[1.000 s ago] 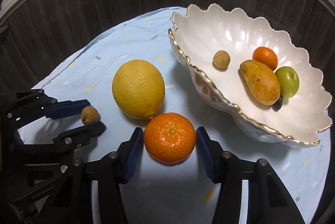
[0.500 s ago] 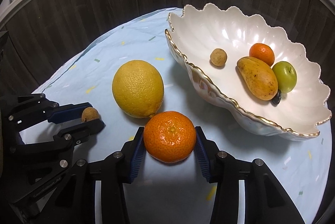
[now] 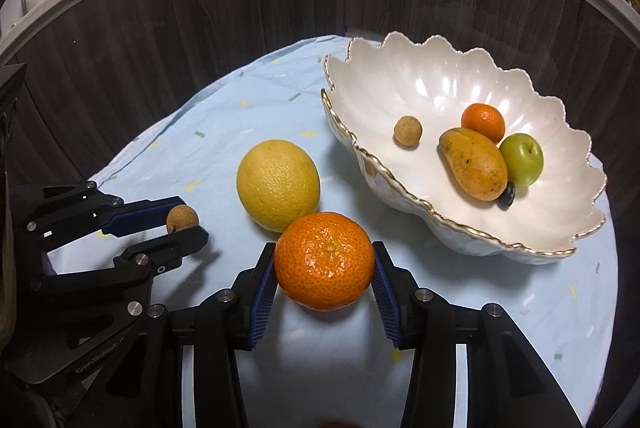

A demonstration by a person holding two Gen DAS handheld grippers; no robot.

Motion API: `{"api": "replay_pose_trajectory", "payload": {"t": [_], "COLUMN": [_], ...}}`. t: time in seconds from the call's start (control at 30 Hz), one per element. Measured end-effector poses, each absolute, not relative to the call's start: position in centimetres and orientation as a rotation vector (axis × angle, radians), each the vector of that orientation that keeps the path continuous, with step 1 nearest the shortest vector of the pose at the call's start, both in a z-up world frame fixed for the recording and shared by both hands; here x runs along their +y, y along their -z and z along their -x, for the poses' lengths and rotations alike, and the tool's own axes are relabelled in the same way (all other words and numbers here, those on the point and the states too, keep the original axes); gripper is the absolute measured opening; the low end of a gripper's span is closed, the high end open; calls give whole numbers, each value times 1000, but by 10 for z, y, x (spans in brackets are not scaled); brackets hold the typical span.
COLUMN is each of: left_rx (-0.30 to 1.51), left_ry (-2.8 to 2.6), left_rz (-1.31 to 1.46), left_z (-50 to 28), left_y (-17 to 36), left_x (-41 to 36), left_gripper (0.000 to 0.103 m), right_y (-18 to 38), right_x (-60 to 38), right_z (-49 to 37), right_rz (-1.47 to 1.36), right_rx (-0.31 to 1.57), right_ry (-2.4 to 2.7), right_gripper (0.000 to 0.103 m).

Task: Organize fruits
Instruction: 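Lift the small brown fruit and tangerine and carry both over the white bowl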

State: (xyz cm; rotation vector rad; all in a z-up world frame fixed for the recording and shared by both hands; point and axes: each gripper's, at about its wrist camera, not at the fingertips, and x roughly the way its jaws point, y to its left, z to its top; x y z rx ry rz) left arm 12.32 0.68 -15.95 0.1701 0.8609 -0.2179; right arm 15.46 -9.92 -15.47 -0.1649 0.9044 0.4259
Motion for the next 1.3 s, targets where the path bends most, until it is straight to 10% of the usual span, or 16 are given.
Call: {"api": "replay_pose_trajectory", "payload": {"t": [1.3], "left_rx": [736], "left_ry": [239], "left_rz": [-104], "left_z": [-158], "left_y": [79], "left_x": [-25], "left_gripper": [22], "right_y": [74], "right_x": [-156], "right_z": [-153], "right_rz": [26], "right_rx": [759], "right_ry": [-209], "right_gripper": [46]}}
